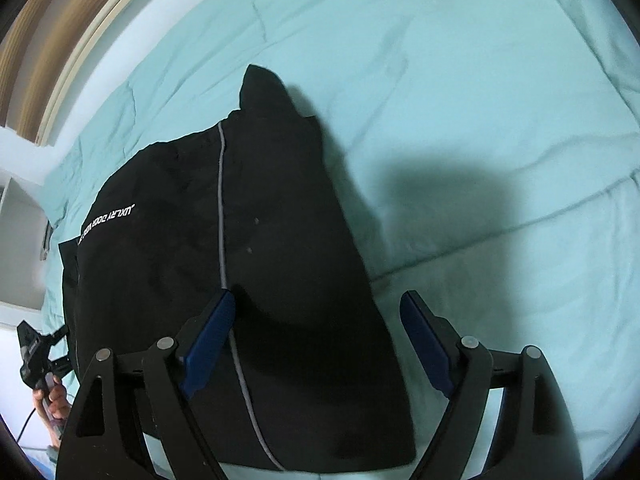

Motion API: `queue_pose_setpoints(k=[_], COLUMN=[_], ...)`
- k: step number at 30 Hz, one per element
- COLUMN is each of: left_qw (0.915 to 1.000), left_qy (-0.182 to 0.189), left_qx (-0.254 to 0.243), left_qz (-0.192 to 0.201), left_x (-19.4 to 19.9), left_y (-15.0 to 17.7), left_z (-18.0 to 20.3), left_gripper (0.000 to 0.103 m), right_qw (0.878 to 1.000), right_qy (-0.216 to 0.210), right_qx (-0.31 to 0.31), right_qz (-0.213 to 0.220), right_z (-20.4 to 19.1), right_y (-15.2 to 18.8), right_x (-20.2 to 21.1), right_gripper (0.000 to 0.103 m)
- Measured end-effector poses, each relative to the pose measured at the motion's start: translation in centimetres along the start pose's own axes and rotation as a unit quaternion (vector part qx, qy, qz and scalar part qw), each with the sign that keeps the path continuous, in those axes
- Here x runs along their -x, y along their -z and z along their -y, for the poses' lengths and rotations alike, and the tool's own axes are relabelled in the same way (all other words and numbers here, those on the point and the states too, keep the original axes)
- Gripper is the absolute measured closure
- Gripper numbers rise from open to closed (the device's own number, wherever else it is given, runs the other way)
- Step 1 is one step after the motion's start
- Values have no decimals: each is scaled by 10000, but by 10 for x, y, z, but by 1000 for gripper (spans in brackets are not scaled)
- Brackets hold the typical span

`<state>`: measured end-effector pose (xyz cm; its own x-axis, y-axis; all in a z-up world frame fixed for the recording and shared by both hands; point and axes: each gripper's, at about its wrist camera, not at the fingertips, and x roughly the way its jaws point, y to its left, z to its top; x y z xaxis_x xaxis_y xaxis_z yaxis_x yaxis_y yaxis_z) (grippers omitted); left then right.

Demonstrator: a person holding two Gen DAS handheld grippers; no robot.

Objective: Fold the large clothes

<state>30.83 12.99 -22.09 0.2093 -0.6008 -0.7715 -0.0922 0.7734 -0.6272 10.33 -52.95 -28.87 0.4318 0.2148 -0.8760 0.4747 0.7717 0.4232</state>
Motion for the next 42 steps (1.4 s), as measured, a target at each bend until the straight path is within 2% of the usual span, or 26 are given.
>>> queue_pose_setpoints(k=[4,8,11,15,17,18,19,20,22,24,25,27,29,32,34,36,38,39,41,42], left_qw=[9995,9976,9970,9970,9979,9985,9989,9991,9985,9965,9946,9906,9893,9857,9780,9692,9634,9622,9682,9704], left_qy=[-80,316,484,431,355,303,216,117,-106,-264,-333,-341,-109,451,866,1307,978,926,994,911], left_qx=[-146,-156,-48,-149,-196,-249,-299,-357,-540,-785,-952,-1244,-1298,-1304,-1484,-1665,-2086,-2164,-1952,-1901], left_qz=[-285,-597,-604,-620,-498,-378,-290,-215,-25,144,231,451,664,968,1183,1257,1374,1371,1211,1180], left_x=[-24,-48,-49,-54,-54,-52,-49,-46,-39,-32,-27,-11,10,48,79,106,125,128,130,125], left_y=[-6,-11,-13,-11,-10,-8,-6,-3,5,13,19,31,42,61,81,100,124,131,142,146], left_z=[5,0,-2,7,14,19,25,28,39,50,57,74,84,96,108,124,143,145,133,133], left_gripper=[29,22,21,21,23,31,37,39,53,65,70,74,76,85,95,95,95,95,95,95], right_qw=[9996,9979,9938,9895,9893,9899,9905,9908,9925,9933,9935,9937,9929,9897,9881,9853,9828,9833,9837,9840], right_qy=[-219,-495,-901,-1191,-1216,-1201,-1204,-1216,-1157,-1125,-1117,-1101,-1132,-1268,-1272,-1308,-1409,-1334,-1215,-1202], right_qx=[18,-94,-363,-506,-486,-433,-356,-302,-95,75,125,216,341,534,696,875,973,1055,1174,1176], right_qz=[-158,-401,-543,-643,-645,-621,-568,-516,-388,-246,-173,-21,145,392,516,660,687,654,611,595], right_z=[-4,-4,1,2,-2,-4,-8,-12,-17,-23,-26,-34,-45,-62,-71,-80,-83,-86,-91,-90], right_y=[-7,-8,-5,-4,-5,-5,-4,-2,3,9,12,17,23,35,45,62,76,86,106,110], right_x=[-17,-43,-60,-77,-78,-77,-73,-69,-57,-46,-40,-29,-14,18,39,70,91,99,109,112], right_gripper=[14,6,1,0,0,6,15,19,36,47,54,60,63,66,68,68,69,70,71,71])
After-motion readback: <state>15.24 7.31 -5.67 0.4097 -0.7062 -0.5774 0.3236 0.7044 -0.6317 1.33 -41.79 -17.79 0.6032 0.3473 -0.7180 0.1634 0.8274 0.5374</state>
